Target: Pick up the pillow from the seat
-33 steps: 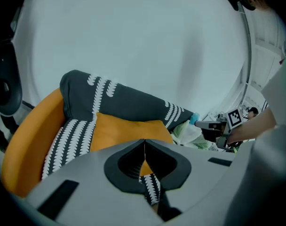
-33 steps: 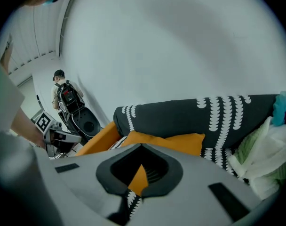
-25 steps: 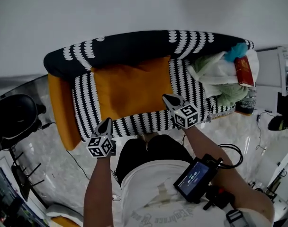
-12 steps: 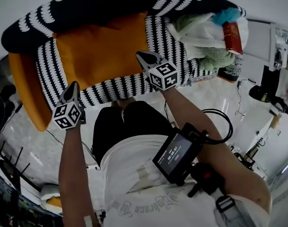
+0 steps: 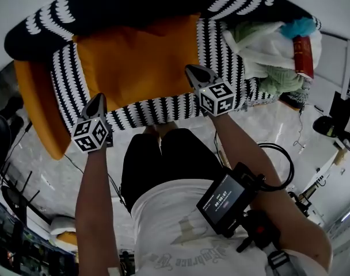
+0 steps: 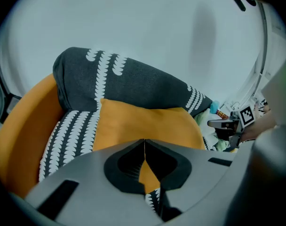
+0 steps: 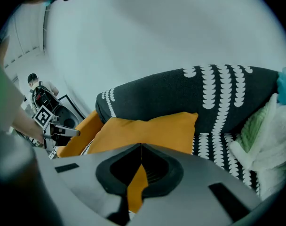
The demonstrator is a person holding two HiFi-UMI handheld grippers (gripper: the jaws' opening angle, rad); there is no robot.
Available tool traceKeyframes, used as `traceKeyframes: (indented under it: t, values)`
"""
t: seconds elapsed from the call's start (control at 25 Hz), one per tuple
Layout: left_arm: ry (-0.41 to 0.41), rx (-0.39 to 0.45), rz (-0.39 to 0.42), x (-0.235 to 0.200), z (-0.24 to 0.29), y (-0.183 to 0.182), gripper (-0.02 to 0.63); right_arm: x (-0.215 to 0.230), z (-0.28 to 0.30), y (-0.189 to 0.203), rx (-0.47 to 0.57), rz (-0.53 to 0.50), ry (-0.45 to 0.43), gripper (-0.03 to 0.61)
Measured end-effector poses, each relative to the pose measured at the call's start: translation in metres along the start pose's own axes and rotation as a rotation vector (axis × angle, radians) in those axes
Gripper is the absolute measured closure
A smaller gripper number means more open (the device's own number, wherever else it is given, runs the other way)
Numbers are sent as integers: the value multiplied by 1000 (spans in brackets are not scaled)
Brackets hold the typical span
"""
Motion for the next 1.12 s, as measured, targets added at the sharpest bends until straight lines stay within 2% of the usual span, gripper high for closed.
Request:
traceKeyframes:
  t: [0.28,0.4,0.56,0.64,0.72,0.8,0.88,1.04,1.12]
  values:
    - [-57,-21,-66,-39,19,1,596,17,21,11,-59,38,60,558]
    - [-68,-31,-83,-57,29,-2,503,23,30,4,-47,62,92,473]
    - [-57,-37,-159,-68,39,-4,438,39,35,-3,-30,92,139,349]
    - [-50,-43,-193,-68,46,-5,393,49,38,-2,-34,141,140,308]
    - [-45,-73,-193,-65,56,-2,353,60,41,0,-41,204,128,268]
    - [-48,-98,-180,-65,64,0,284,65,46,3,-50,233,112,254]
    - [-46,-104,-181,-68,69,2,246,63,52,7,-64,222,109,241]
    - [-28,-114,-176,-72,80,6,235,64,56,15,-73,189,156,233]
    - [-32,-128,-169,-71,85,8,235,69,56,20,-93,175,184,209]
Point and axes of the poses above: the fingertips, and each gripper's own axes: z forward along the fingers, x to its right, y out of its underside, the point moved 2 cm from there along -z, backward along the fingers, and after that the axes turned 2 degrees about y, right-handed, at the moved point
